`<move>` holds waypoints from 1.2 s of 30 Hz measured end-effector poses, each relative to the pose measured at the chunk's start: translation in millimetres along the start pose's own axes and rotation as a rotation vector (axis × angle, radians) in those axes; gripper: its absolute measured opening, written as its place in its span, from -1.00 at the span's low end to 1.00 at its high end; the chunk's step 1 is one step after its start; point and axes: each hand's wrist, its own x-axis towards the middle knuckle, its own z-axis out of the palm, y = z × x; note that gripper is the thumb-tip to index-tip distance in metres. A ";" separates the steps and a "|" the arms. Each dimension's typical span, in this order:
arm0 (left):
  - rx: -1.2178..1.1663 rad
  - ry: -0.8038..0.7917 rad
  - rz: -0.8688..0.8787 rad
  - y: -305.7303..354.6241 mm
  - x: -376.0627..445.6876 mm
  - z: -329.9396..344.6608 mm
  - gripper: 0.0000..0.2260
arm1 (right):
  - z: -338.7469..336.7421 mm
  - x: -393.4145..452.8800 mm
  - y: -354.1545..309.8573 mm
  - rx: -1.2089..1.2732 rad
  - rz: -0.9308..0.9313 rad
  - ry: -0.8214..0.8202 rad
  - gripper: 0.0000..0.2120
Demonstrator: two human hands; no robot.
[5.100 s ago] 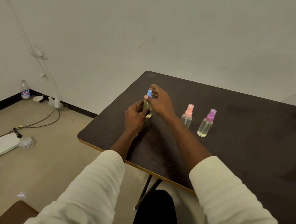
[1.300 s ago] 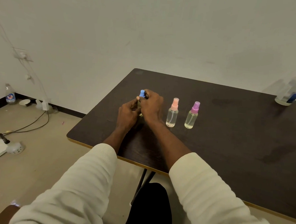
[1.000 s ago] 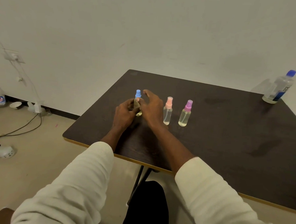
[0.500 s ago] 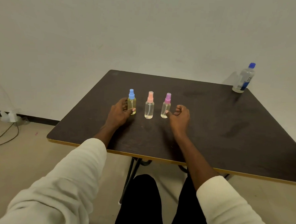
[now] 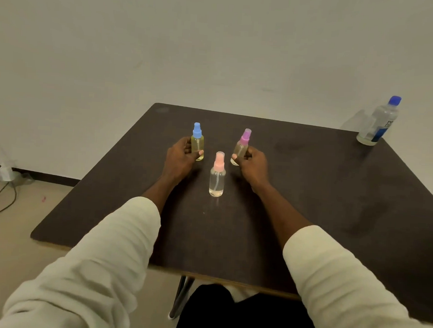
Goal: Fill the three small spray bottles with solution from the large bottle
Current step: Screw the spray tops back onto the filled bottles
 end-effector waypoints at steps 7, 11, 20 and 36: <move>0.005 0.038 0.040 -18.1 114.9 28.0 -0.64 | 47.9 121.7 4.0 -0.029 -0.101 0.002 -0.86; 0.020 0.071 0.096 -33.7 176.6 40.4 -0.70 | 70.4 183.1 7.1 -0.111 -0.160 0.019 -0.89; 0.035 0.051 0.093 -48.1 256.6 66.3 -0.65 | 97.6 252.3 16.1 -0.143 -0.174 0.032 -0.80; 0.136 0.158 -0.044 -26.4 212.0 63.6 -0.59 | 76.6 213.2 12.6 -0.352 -0.075 -0.063 -0.51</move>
